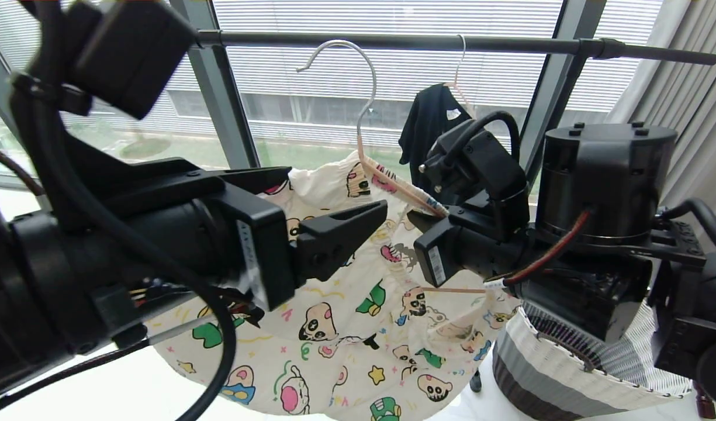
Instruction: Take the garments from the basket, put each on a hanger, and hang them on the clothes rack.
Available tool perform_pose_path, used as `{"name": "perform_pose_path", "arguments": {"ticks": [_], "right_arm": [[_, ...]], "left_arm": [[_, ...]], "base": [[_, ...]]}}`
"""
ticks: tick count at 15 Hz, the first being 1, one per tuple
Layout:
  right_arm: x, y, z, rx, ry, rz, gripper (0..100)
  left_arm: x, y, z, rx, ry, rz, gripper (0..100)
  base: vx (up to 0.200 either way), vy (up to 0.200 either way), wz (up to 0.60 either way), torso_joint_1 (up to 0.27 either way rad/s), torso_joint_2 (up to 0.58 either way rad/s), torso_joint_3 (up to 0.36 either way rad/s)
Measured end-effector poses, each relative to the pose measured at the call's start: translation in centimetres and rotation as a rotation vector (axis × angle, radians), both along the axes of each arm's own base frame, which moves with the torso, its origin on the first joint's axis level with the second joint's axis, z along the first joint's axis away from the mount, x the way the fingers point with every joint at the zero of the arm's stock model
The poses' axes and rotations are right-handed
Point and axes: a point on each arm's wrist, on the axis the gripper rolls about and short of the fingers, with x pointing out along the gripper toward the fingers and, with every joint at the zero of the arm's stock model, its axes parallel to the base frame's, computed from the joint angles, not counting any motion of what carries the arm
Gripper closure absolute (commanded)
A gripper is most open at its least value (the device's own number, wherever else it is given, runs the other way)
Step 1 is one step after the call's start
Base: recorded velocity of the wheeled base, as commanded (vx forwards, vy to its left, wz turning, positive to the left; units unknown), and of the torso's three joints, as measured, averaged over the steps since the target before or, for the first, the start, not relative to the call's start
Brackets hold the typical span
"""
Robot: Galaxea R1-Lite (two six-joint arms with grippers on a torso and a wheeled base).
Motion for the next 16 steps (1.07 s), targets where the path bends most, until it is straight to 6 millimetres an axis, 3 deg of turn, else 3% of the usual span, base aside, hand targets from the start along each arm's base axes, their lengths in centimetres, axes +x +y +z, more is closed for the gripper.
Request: {"name": "perform_pose_path", "arguments": {"ticks": [5,16], "right_arm": [[1.2,0.6,-0.5,-0.008,0.003,-0.06,100],[2.0,-0.7,1.0,0.054,-0.062,-0.101,100]], "left_arm": [[1.0,-1.7,-1.0,0.005,0.003,0.012,0],[2.4,1.6,-0.6,0.053,-0.079,0.145,0]], "base": [[0.0,0.0,0.0,0.0,0.0,0.0],[0.0,0.0,0.0,0.0,0.0,0.0]]}}
